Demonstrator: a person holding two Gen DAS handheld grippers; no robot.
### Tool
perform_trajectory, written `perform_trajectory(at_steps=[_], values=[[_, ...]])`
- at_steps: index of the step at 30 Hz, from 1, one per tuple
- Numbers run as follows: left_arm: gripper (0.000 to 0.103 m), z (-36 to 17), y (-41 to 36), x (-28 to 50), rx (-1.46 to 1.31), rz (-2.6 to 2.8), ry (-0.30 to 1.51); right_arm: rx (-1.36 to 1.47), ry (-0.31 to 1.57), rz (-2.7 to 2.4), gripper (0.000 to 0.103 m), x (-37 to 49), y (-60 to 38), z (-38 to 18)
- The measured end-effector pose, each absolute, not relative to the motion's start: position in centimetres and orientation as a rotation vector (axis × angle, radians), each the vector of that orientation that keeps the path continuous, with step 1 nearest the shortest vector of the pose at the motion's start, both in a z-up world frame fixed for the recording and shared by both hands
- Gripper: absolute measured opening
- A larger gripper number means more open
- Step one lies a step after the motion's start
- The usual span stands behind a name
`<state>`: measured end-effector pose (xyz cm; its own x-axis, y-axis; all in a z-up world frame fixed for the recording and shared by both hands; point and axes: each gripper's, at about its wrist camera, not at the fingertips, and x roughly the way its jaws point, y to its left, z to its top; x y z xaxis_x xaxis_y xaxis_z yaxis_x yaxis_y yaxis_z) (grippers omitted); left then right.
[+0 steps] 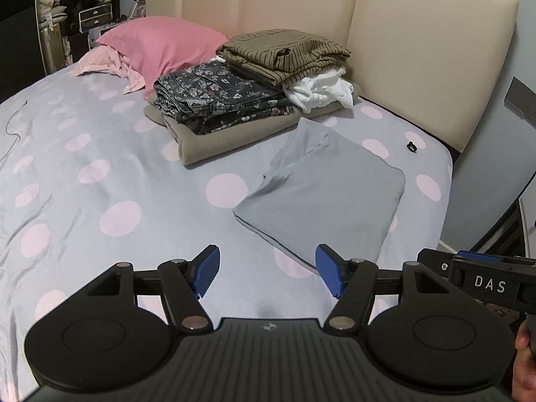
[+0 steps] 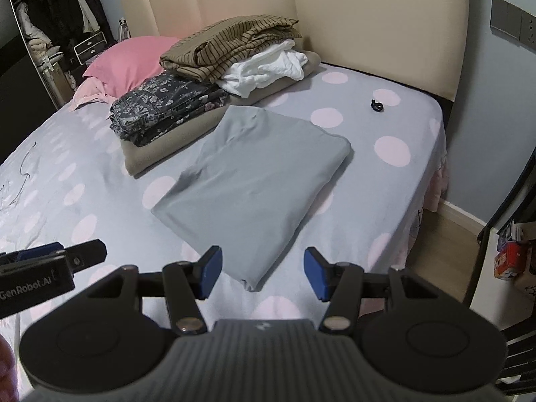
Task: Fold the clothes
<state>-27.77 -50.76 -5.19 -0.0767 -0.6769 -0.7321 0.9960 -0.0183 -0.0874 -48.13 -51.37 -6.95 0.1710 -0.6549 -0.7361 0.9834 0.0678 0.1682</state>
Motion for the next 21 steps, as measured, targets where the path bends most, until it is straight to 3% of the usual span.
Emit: perform_trajectory(at_steps=[21], values=[[0.062, -5.95, -50.90, -28.32, 0.627, -1.529, 0.729, 0.727, 0.571, -1.326, 0.057, -47.55, -51.29, -6.96]])
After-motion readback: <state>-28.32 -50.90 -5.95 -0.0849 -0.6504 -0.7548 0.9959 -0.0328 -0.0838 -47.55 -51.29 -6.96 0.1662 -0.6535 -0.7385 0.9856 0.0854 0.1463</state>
